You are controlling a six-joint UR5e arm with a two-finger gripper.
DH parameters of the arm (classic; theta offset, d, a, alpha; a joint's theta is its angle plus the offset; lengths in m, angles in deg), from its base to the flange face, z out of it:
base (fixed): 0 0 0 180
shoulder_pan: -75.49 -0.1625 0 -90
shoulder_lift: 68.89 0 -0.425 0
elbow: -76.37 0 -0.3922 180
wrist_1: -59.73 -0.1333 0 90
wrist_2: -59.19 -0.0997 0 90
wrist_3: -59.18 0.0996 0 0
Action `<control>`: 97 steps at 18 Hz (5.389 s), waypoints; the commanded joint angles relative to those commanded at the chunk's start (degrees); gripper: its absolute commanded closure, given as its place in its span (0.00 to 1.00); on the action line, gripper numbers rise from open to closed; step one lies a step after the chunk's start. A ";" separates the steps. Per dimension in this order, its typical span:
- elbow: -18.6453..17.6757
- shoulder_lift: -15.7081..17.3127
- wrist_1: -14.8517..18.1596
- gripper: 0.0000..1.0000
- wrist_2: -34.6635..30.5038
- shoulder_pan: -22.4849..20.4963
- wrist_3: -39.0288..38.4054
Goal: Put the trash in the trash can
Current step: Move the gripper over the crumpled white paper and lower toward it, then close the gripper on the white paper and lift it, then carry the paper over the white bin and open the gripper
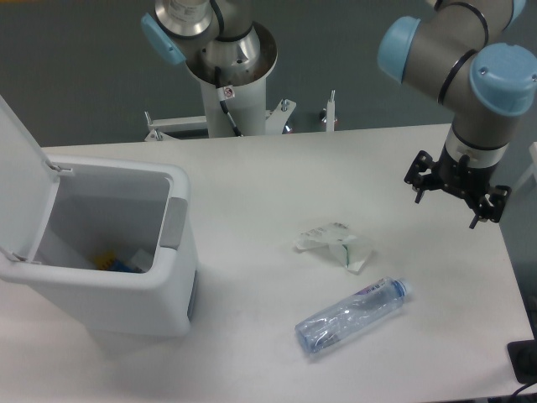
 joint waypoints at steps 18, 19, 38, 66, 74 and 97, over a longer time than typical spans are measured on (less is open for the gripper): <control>-21.53 7.12 -12.03 0.00 2.37 4.47 -1.14; -21.62 6.77 -12.48 0.00 2.29 5.27 -1.23; -26.02 2.90 -17.93 0.25 -0.87 8.44 -0.62; -12.68 5.71 -11.00 1.00 14.81 7.22 -14.92; -6.60 7.12 -10.63 1.00 29.35 6.59 -25.74; -17.14 25.14 -12.30 1.00 44.03 20.56 -36.30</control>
